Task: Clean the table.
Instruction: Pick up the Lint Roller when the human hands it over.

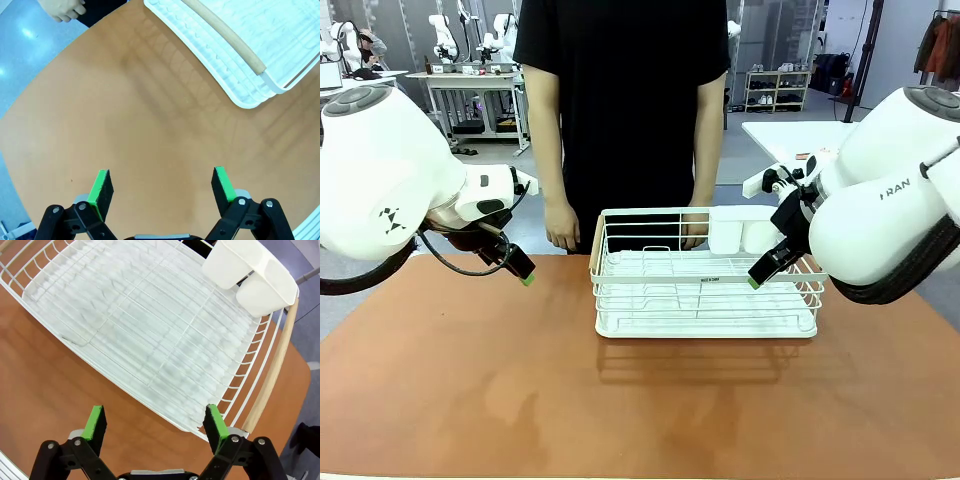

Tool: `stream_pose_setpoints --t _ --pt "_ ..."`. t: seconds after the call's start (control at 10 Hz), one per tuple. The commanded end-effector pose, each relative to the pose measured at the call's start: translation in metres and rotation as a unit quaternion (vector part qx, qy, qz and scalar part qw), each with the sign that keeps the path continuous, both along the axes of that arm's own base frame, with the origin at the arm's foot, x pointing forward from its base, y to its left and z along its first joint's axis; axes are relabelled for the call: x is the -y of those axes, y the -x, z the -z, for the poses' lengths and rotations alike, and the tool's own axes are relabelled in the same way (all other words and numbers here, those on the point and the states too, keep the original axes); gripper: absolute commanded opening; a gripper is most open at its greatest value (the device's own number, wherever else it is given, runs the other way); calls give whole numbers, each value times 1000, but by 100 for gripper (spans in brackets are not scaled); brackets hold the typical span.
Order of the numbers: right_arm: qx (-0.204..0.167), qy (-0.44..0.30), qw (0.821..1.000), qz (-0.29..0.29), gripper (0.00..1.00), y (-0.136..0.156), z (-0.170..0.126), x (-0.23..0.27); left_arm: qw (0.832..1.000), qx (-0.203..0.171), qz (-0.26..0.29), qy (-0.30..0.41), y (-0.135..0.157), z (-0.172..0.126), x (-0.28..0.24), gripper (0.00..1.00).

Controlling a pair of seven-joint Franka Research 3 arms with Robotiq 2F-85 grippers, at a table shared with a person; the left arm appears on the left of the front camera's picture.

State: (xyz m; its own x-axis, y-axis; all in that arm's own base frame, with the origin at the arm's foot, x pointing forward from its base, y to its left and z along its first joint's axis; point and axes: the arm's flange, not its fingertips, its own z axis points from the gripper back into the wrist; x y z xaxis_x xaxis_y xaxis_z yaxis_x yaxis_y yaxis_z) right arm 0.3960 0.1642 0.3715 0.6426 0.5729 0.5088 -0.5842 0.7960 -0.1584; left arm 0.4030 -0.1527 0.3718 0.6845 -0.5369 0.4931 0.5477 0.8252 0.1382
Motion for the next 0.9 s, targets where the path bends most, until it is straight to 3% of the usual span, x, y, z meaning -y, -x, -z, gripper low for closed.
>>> stream_pose_setpoints --t 0.0,0.1,0.2,0.4,0.5,0.6,0.7,0.8 --pt "0 0 1000 0 100 0 0 0 1000 0 0 0 0 0 0 100" --pt "-6 -55 998 0 100 1 -41 13 999 -25 -19 44 -7 -36 -8 100" --pt "-35 -98 995 1 100 -2 -73 32 993 -66 -29 96 -10 -70 -23 100" --pt "-120 -204 971 24 100 -13 -124 85 970 -120 -55 207 -9 -129 -80 100" --pt "-169 -292 941 28 100 -17 -142 122 943 -146 -65 291 -6 -152 -122 100" --pt "-220 -393 892 35 100 -16 -155 170 903 -176 -88 381 1 -166 -178 100" --pt "-262 -463 845 52 100 -12 -158 216 878 -193 -126 419 9 -165 -226 100" --pt "-271 -512 813 60 100 -5 -152 260 864 -189 -206 418 21 -156 -272 100"
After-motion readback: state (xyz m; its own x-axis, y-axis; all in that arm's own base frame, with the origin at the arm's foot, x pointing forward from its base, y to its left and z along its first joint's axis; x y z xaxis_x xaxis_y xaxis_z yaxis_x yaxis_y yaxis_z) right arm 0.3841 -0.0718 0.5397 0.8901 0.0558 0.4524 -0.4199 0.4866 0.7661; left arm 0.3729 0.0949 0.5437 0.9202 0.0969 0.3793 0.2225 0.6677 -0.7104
